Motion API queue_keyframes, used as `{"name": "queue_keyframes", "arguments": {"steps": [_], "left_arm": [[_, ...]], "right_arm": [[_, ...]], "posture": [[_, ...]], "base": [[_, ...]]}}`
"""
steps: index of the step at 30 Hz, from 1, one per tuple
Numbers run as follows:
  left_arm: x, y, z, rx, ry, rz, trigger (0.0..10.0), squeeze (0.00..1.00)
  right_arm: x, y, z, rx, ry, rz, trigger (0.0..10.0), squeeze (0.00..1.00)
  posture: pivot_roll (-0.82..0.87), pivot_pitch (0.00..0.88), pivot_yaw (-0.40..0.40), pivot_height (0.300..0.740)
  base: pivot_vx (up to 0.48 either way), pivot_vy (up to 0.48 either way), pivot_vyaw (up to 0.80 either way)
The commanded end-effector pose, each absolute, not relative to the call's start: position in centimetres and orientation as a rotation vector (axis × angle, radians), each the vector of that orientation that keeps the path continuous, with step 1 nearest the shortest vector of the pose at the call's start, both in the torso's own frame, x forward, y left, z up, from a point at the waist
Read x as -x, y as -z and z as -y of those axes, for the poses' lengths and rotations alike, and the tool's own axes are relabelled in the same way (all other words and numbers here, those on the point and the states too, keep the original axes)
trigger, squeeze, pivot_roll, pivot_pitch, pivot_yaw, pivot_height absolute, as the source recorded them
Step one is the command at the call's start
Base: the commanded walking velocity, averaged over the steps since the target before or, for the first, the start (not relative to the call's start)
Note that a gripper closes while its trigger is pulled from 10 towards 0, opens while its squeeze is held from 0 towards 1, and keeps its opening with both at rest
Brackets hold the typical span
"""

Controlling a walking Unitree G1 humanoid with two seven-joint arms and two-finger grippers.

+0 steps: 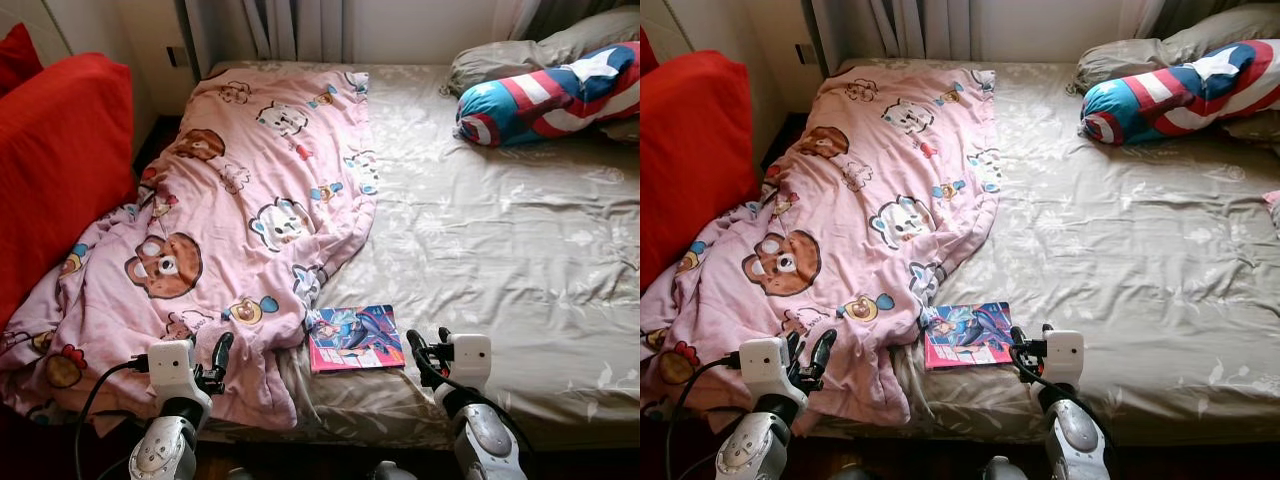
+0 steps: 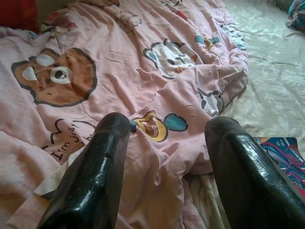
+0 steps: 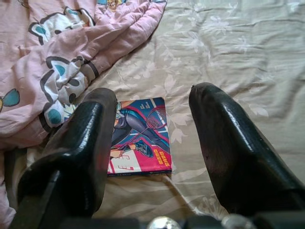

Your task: Clean up the room

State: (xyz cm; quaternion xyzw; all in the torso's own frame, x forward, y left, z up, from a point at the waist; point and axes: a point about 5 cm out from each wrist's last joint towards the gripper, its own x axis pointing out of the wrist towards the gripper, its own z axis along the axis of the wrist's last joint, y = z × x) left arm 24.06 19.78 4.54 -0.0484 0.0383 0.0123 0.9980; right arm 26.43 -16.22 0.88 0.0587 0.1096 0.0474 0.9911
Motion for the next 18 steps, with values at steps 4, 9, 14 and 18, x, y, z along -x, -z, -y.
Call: {"name": "queue_keyframes", "arguments": {"steps": [4, 9, 14, 18], "left_arm": [[-23.71, -4.04, -19.65, 0.093, -0.017, -0.107, 10.0, 0.00], [-23.72, -4.11, -19.62, 0.089, -0.012, -0.107, 10.0, 0.00], [-23.78, -4.14, -19.61, 0.087, -0.009, -0.106, 10.0, 0.00], [-23.83, -4.19, -19.54, 0.086, -0.006, -0.105, 10.0, 0.00]], "right_arm": [[-26.18, -0.26, 16.47, -0.105, -0.095, -0.257, 10.0, 0.00], [-26.17, -0.22, 16.47, -0.110, -0.094, -0.247, 10.0, 0.00], [-26.25, -0.22, 16.67, -0.112, -0.085, -0.243, 10.0, 0.00], [-26.32, -0.22, 16.71, -0.111, -0.084, -0.241, 10.0, 0.00]], "posture": [[-0.06, 0.160, -0.022, 0.670], [-0.06, 0.160, -0.022, 0.655], [-0.06, 0.158, -0.021, 0.655], [-0.06, 0.157, -0.020, 0.655]], "base": [[0.000, 0.000, 0.00], [0.000, 0.000, 0.00], [0.000, 0.000, 0.00], [0.000, 0.000, 0.00]]}}
